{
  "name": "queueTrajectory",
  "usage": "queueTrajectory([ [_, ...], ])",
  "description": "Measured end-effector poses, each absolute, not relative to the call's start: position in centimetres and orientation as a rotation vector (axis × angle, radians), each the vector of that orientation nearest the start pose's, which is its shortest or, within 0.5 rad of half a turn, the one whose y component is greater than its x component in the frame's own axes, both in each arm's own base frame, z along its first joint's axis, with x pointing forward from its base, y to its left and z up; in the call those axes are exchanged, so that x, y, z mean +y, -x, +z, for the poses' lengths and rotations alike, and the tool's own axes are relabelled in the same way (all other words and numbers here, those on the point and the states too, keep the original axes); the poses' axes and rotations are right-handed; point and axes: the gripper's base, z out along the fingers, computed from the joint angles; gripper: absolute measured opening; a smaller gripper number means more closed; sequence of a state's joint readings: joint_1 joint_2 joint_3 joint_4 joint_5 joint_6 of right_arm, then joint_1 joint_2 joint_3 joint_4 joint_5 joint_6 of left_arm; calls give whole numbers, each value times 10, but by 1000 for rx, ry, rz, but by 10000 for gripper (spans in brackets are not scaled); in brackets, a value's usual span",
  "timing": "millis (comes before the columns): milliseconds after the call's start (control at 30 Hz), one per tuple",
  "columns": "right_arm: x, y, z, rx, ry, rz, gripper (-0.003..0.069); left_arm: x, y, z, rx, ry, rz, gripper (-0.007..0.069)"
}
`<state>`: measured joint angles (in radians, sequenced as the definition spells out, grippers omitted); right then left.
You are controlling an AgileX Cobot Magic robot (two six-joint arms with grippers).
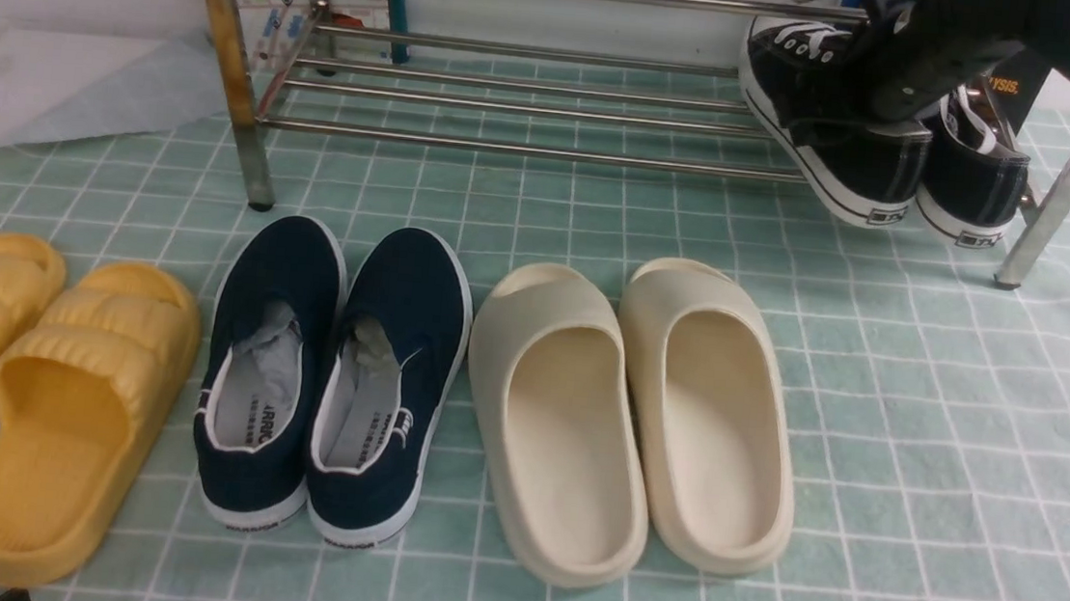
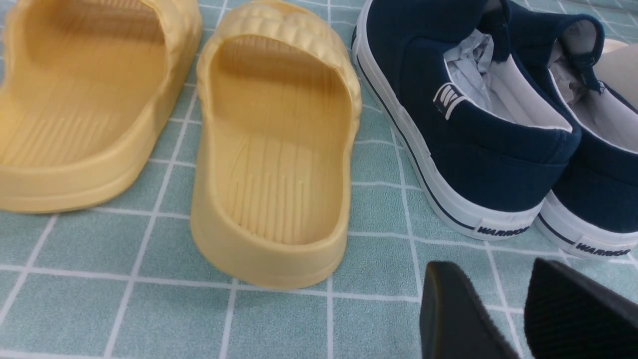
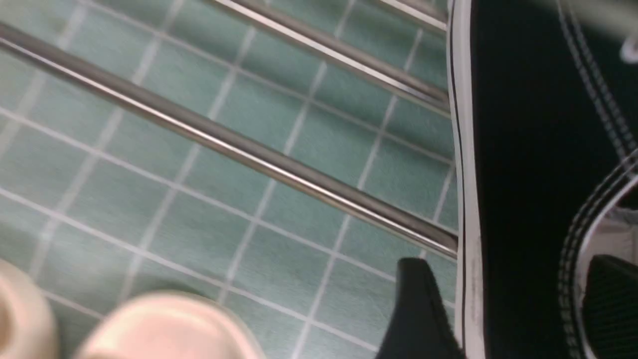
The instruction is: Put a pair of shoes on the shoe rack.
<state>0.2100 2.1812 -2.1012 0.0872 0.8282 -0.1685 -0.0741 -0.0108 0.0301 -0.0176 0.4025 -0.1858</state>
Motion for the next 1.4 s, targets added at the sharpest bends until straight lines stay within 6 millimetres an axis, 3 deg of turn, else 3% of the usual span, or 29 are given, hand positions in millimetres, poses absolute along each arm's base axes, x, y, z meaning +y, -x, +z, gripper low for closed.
queueTrajectory([
  [200,110,-472,326,2375,338,212,432,-4,-52,168,1906,117,-193,239],
  [333,110,-458,330,2480,344,243,330,-4,-52,168,1906,117,-193,239],
  [467,108,-447,328,2594,367,246,155,-4,-52,168,1906,117,-193,239],
  [600,108,-430,354,2570,375,262,22,-4,-52,168,1906,117,-193,239],
  [800,107,-399,401,2479,392,268,-1,-4,-52,168,1906,117,-193,239],
  [967,97,-372,425,2445,375,212,7,-4,-52,168,1906,117,-193,239],
  [1033,92,-362,425,2448,362,179,8,-4,-52,168,1906,117,-193,239],
  [1100,82,-344,429,2425,333,113,7,-4,-52,168,1906,117,-193,239],
  [1300,46,-264,416,2251,218,-86,8,-4,-52,168,1906,117,-193,239],
  [1400,29,-205,409,2087,165,-99,8,-4,-52,168,1906,117,-193,239],
])
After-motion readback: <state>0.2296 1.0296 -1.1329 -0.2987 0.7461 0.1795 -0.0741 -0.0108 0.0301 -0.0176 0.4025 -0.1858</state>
